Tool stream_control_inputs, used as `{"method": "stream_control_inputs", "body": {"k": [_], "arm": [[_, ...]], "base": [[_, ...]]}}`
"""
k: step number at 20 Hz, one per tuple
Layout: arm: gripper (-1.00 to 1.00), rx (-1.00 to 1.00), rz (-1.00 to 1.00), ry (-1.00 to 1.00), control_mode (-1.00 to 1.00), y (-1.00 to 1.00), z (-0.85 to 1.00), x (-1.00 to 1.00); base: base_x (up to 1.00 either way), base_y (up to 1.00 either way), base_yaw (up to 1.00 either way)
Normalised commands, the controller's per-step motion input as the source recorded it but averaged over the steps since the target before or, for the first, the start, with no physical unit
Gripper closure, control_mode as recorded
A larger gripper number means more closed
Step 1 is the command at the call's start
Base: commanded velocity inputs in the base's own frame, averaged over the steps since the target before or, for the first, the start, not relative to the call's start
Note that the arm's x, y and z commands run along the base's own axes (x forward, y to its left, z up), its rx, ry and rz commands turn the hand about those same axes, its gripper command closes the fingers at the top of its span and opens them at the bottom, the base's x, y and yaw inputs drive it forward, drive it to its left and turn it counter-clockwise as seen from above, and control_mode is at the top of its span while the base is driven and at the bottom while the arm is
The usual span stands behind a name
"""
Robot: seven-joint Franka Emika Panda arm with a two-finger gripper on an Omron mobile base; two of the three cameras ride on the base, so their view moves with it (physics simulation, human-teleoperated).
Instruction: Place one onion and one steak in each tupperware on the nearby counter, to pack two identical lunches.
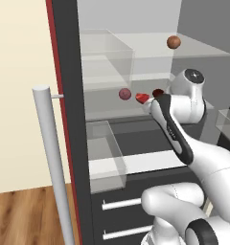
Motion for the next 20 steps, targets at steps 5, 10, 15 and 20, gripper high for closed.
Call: {"method": "stream_control_inputs", "body": {"k": [5, 10, 15, 20], "arm": [[-1.0, 0.0, 0.0, 0.0, -1.0, -0.02, -0.03, 0.36], [-1.0, 0.0, 0.01, 0.0, -1.0, -0.25, -0.03, 0.38], [-1.0, 0.0, 0.02, 0.0, -1.0, -0.3, -0.11, 0.47], [-1.0, 0.0, 0.01, 0.02, -1.0, -0.13, -0.15, 0.55]], "base": [[0.0, 0.0, 0.0], [0.0, 0.0, 0.0], [0.0, 0.0, 0.0], [0.0, 0.0, 0.0]]}}
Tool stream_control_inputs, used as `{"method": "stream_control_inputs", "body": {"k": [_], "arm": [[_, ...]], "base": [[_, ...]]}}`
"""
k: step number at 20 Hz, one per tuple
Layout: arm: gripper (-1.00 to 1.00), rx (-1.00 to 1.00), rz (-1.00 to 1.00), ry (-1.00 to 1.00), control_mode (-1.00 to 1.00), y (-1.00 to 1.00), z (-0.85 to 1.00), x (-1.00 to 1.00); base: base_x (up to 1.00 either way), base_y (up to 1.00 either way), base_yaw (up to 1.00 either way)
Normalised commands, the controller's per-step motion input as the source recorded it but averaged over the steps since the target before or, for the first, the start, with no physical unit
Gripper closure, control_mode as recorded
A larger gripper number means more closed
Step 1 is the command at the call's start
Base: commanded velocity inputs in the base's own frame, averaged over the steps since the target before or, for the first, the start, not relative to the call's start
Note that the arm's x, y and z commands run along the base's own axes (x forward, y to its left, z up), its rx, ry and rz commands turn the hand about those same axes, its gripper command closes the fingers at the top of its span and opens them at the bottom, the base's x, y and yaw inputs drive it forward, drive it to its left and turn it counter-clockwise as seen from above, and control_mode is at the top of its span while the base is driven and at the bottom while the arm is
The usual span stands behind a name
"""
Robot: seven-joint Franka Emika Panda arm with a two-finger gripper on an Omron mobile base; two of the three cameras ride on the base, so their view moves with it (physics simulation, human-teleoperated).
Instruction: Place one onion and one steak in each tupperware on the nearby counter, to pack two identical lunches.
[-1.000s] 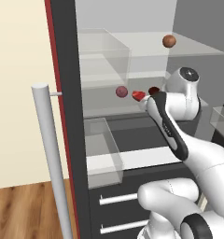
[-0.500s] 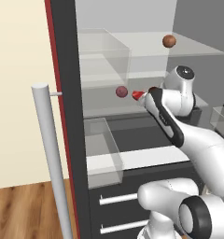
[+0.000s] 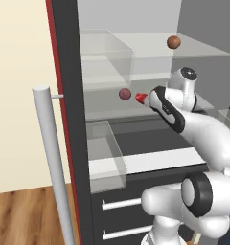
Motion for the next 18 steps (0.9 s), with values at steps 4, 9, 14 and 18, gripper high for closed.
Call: {"method": "stream_control_inputs", "body": {"k": [4, 9, 14, 18], "arm": [[-1.0, 0.0, 0.0, 0.07, -1.0, 0.02, -0.12, 0.61], [-1.0, -0.01, 0.0, 0.0, -1.0, 0.14, -0.21, 0.6], [-1.0, -0.02, 0.0, -0.01, -1.0, 0.04, -0.31, 0.42], [-1.0, -0.02, 0.0, -0.08, -1.0, 0.0, -0.31, 0.36]], "base": [[0.0, 0.0, 0.0], [0.0, 0.0, 0.0], [0.0, 0.0, 0.0], [0.0, 0.0, 0.0]]}}
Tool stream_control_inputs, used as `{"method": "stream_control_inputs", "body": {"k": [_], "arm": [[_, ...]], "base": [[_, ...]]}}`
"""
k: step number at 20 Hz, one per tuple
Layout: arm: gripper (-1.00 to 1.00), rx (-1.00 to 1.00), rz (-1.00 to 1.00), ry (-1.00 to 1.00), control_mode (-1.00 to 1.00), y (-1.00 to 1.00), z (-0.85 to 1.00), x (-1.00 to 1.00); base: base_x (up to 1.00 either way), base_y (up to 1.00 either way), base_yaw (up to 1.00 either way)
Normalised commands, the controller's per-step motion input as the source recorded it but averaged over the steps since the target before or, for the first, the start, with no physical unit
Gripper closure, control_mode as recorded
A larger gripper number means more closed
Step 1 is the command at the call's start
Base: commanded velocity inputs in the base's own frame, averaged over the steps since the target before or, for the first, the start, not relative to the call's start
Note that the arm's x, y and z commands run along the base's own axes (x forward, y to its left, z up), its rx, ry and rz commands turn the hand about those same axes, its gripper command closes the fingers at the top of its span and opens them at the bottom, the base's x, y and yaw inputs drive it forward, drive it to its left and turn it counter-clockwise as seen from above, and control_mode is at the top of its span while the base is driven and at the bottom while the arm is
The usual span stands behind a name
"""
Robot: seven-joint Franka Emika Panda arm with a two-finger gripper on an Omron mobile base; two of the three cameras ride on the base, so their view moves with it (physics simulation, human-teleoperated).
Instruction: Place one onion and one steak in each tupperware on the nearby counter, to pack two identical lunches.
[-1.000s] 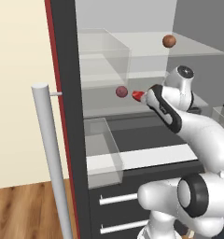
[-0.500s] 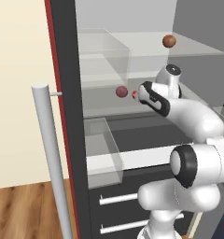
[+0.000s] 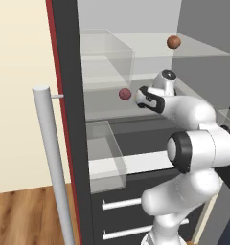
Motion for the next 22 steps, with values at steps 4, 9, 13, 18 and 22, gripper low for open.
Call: {"method": "stream_control_inputs", "body": {"k": [4, 9, 13, 18, 22], "arm": [[-1.0, -0.02, 0.0, -0.1, -1.0, 0.0, -0.29, 0.43], [-1.0, -0.01, 0.0, -0.12, -1.0, 0.0, -0.29, 0.38], [-1.0, 0.0, 0.0, -0.03, -1.0, 0.0, -0.06, 0.43], [-1.0, 0.0, 0.0, 0.0, -1.0, 0.0, -0.06, 0.43], [-1.0, 0.0, 0.0, 0.0, -1.0, 0.0, -0.21, 0.3]], "base": [[0.0, 0.0, 0.0], [0.0, 0.0, 0.0], [0.0, 0.0, 0.0], [0.0, 0.0, 0.0], [0.0, 0.0, 0.0]]}}
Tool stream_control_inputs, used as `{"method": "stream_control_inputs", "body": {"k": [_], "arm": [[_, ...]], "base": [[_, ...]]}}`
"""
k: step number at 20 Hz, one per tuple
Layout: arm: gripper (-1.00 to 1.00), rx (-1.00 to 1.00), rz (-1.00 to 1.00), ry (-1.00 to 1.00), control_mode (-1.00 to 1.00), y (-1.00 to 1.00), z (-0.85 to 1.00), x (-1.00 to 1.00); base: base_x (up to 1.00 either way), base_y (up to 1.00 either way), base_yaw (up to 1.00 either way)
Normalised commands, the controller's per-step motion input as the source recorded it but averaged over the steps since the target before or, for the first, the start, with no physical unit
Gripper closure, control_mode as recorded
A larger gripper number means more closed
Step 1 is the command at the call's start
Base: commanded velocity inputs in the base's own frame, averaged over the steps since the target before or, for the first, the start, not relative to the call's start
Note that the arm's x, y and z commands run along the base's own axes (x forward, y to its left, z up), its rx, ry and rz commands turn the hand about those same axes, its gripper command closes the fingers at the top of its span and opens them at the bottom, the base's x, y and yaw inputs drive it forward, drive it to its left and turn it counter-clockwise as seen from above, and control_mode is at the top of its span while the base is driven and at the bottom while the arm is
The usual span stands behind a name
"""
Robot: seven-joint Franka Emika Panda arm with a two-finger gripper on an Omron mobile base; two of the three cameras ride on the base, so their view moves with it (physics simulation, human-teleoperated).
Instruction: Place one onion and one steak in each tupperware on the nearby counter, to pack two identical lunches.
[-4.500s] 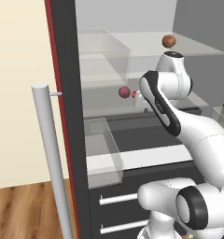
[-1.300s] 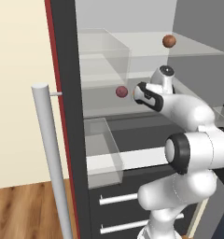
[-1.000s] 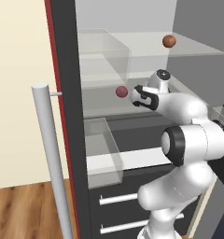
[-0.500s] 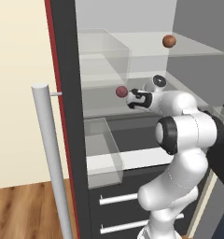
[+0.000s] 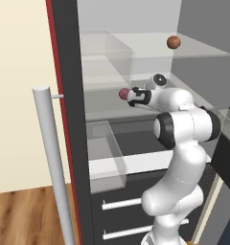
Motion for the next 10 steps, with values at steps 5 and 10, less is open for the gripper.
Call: {"method": "stream_control_inputs", "body": {"k": [5, 10], "arm": [[1.0, 0.0, -0.01, 0.0, -1.0, 0.03, -0.59, -0.05], [1.0, 0.0, -0.03, -0.11, -1.0, 0.0, -0.36, -0.8]], "base": [[0.0, 0.0, 0.0], [0.0, 0.0, 0.0]]}}
